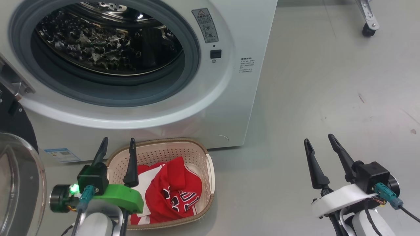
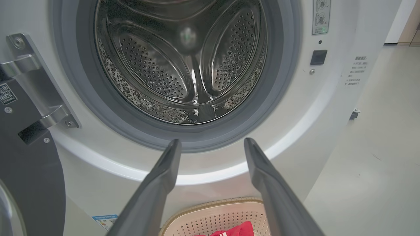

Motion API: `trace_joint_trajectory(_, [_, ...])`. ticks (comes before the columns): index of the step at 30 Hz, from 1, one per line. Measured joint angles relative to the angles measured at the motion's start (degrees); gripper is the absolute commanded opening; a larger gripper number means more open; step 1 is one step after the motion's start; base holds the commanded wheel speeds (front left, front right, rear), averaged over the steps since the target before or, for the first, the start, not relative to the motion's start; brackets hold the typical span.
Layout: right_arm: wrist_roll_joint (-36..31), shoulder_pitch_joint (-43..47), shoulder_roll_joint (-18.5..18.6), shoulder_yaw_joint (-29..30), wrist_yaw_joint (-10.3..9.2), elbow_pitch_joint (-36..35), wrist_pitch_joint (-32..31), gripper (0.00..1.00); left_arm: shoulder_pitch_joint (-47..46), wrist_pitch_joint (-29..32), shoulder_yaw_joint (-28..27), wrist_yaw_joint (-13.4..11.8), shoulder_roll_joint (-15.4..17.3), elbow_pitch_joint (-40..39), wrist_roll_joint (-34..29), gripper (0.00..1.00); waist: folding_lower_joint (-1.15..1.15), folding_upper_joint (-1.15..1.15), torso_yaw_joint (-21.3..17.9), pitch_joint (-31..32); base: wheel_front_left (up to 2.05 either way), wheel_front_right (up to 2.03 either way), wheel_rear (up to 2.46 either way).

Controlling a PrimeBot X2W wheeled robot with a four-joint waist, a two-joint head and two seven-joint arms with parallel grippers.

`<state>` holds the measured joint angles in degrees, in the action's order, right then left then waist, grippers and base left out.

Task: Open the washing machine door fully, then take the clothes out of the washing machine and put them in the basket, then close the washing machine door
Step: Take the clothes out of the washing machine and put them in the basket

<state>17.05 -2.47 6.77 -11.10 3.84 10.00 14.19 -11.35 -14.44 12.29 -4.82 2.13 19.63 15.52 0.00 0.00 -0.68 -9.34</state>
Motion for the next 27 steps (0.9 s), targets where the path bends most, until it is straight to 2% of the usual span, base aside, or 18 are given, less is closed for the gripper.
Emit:
trace_joint_trajectory(12, [-0.1, 3.3, -0.2, -0.1, -1.07, -0.4, 0.0, 1.00, 7.6, 0.0, 1.0, -0.1, 0.5, -4.2, -0.5, 1.00, 0.00, 0.00, 0.7, 4.7, 0.00, 0.00, 0.00])
trace_joint_trajectory(19, [-0.1, 4.4, -0.5, -0.3, -1.98, -1.4, -0.1, 1.00, 9.5, 0.0, 1.1, -0.5, 1.2, -7.5, -1.3, 1.00, 0.00, 0.00, 0.9, 5.3, 0.00, 0.00, 0.00])
trace_joint_trajectory(27, [-0.1, 5.2, -0.6, -0.4, -2.04, -2.1, -0.3, 1.00, 11.4, 0.3, 1.2, -0.7, 1.7, -9.9, -2.1, 1.00, 0.00, 0.00, 1.1, 5.7, 0.00, 0.00, 0.00])
